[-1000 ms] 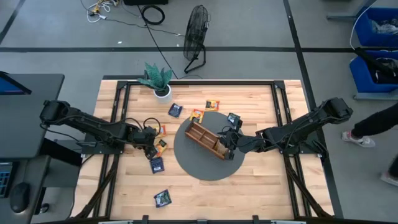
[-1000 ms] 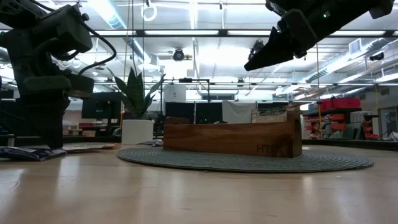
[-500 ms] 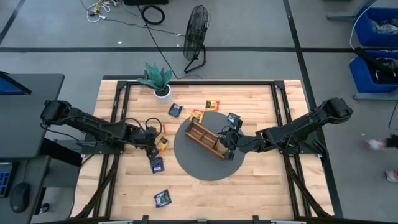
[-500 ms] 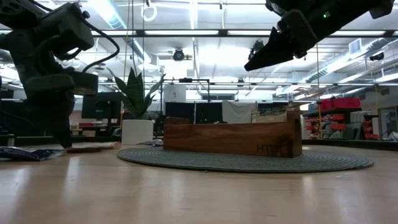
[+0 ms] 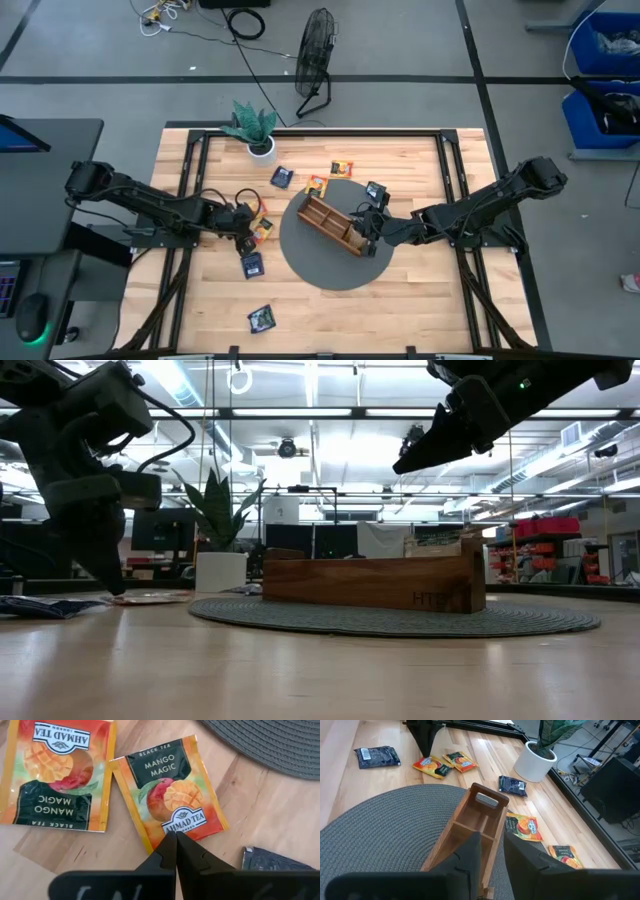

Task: Pick & Place Tea
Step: Put the orange tea bag into the middle section of the wooden organizer

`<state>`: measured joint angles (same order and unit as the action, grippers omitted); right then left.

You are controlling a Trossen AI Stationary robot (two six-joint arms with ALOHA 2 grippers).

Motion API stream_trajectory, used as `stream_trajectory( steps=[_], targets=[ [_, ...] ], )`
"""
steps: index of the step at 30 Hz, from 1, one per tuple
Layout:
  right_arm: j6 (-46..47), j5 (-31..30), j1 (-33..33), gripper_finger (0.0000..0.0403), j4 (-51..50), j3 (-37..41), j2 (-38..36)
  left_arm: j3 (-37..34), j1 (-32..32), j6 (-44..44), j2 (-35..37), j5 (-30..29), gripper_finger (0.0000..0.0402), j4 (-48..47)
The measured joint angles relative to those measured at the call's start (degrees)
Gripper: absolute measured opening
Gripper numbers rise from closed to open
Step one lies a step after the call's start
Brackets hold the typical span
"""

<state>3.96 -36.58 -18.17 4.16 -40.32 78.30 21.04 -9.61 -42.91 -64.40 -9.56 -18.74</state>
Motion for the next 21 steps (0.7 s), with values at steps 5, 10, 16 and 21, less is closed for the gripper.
stream_trajectory(
  steps=[5, 10, 16, 21],
  targets=[
    [0.0, 0.0, 0.0, 0.0091, 0.0, 0.0, 0.0, 0.0, 0.1, -3.1, 0.0, 1.4, 0.0012, 0.1],
    [0.0, 0.0, 0.0, 0.0091, 0.0, 0.0, 0.0, 0.0, 0.1, -2.0, 0.4, 2.2, 0.0061, 0.6],
    [0.0, 0.0, 0.0, 0.0091, -0.1, 0.0, 0.0, 0.0, 0.4, -3.2, 0.4, 2.6, 0.0149, -2.6],
    [0.0, 0.0, 0.0, 0.0091, -0.3, 0.0, 0.0, 0.1, 0.8, -3.2, 0.4, 2.5, 0.0202, -1.3]
  ],
)
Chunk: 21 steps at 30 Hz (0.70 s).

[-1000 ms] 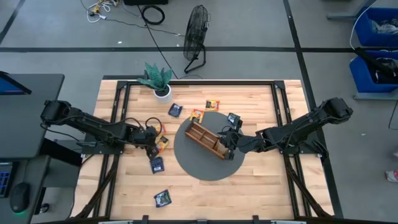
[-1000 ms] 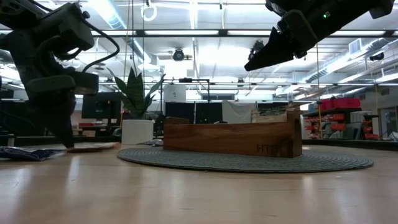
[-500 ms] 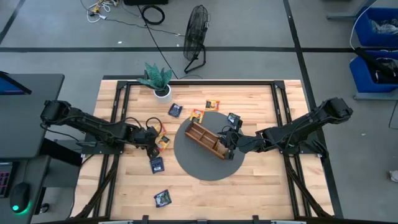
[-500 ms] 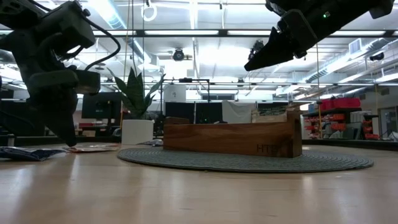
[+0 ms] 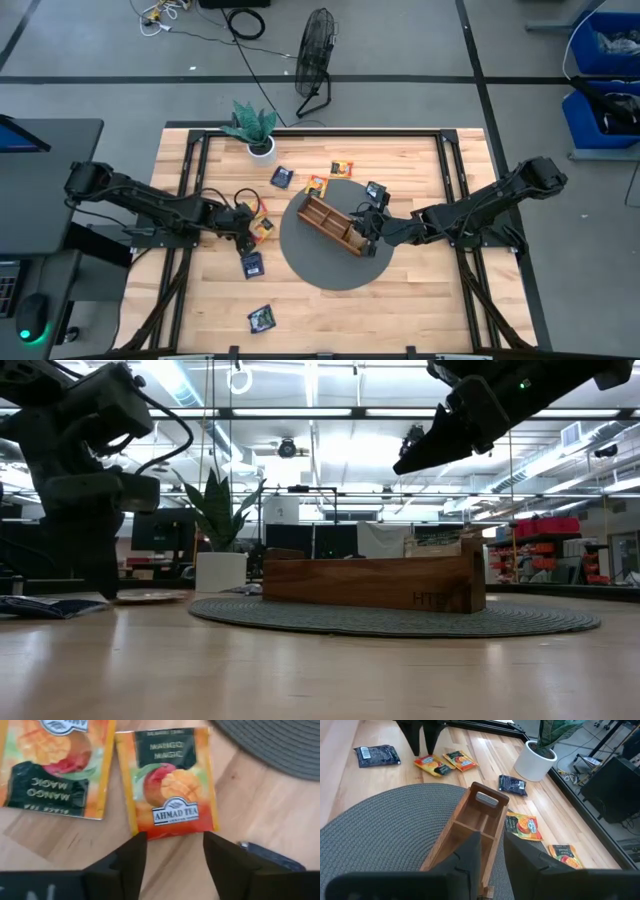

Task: Pick & Place Tea
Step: Put the orange tea bag into the middle section of the wooden organizer

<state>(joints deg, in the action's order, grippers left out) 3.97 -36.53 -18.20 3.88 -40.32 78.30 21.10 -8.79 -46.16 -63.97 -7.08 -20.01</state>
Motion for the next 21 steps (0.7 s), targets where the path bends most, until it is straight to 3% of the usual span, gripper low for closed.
stream_trajectory(
  steps=[11, 21],
  targets=[
    [0.0, 0.1, 0.0, 0.0091, 0.0, 0.0, 0.0, 3.0, 4.2, 3.1, 0.1, 2.9, 0.0211, -5.5],
    [0.5, 0.9, 0.0, 0.0091, -0.3, 0.0, 0.0, 5.8, 6.0, 8.9, -0.2, 0.2, 0.0211, -9.5]
  ],
)
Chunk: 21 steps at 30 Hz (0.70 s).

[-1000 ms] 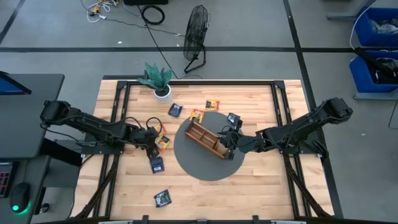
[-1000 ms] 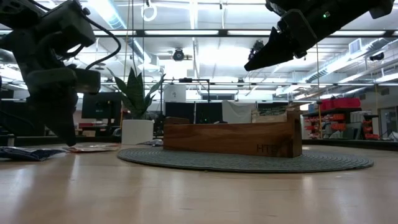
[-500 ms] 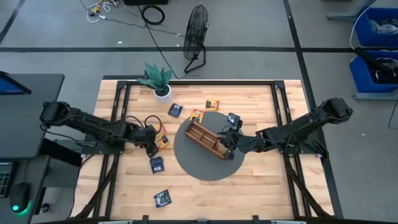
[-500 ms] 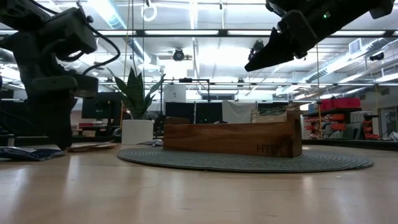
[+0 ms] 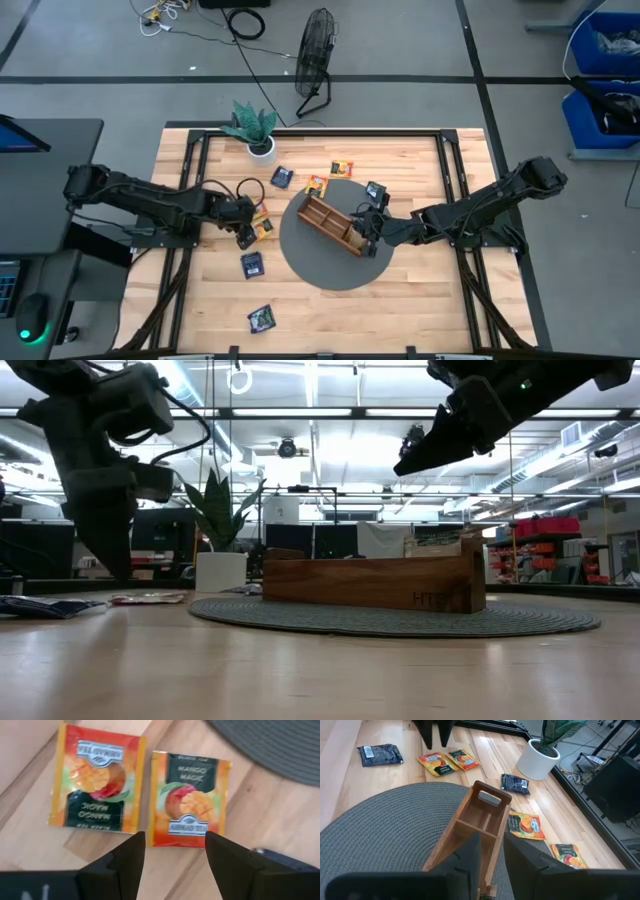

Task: Pick & Place Tea
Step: Put the orange tea bag into the middle section of the wooden organizer

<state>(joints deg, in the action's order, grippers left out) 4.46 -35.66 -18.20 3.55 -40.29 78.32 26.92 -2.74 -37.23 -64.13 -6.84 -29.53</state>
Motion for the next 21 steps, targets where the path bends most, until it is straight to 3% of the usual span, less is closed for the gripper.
stream_trajectory(
  steps=[7, 21],
  targets=[
    [-0.2, 0.2, 0.0, 0.0091, -0.2, 0.0, 0.0, -0.3, 1.0, 0.0, -0.2, 0.1, 0.0211, 2.0],
    [-0.3, 0.3, 0.0, 0.0091, -0.2, 0.0, 0.0, 0.0, 1.0, 0.2, -10.4, 1.8, 0.0198, 5.7]
  ],
)
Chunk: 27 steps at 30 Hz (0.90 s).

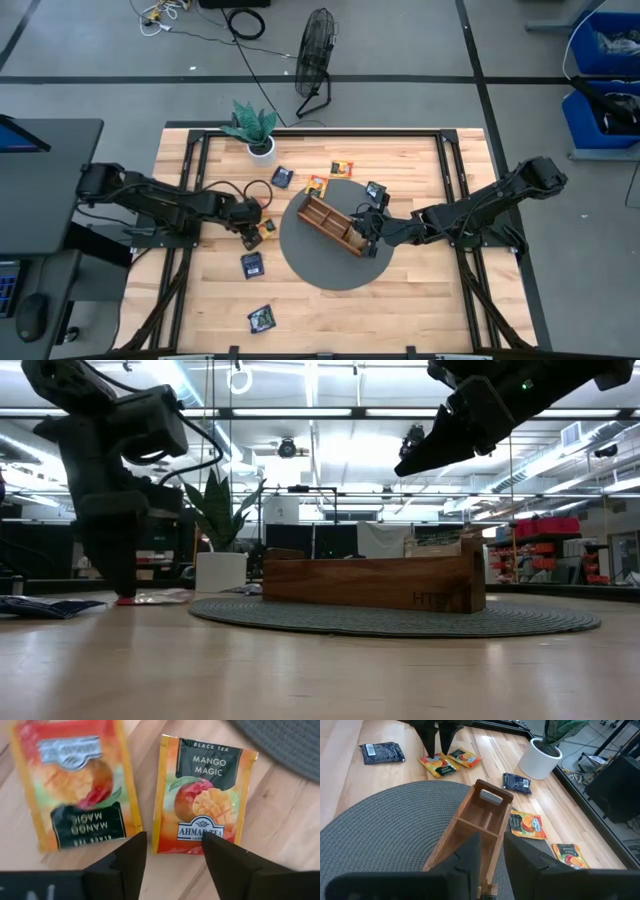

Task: Pick & Place Tea
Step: Put the orange tea bag into the middle section of the wooden organizer

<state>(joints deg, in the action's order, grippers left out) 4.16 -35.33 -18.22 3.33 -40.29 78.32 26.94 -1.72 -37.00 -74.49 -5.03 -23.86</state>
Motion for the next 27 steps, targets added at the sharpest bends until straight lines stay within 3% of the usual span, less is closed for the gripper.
stream_trajectory(
  steps=[4, 11, 27],
  targets=[
    [0.0, 0.0, 0.0, 0.0091, -0.1, 0.0, 0.0, -0.1, -0.2, 0.2, -0.4, 0.5, 0.0152, 0.7],
    [0.0, -0.1, 0.0, 0.0091, -0.2, 0.0, 0.0, -0.1, -0.2, 0.7, -0.4, 0.8, 0.0021, 0.9],
    [-0.4, 0.4, 0.0, 0.0091, 3.8, 0.0, 0.0, -0.6, -1.4, 0.4, 6.0, -4.8, 0.0010, 2.0]
  ],
)
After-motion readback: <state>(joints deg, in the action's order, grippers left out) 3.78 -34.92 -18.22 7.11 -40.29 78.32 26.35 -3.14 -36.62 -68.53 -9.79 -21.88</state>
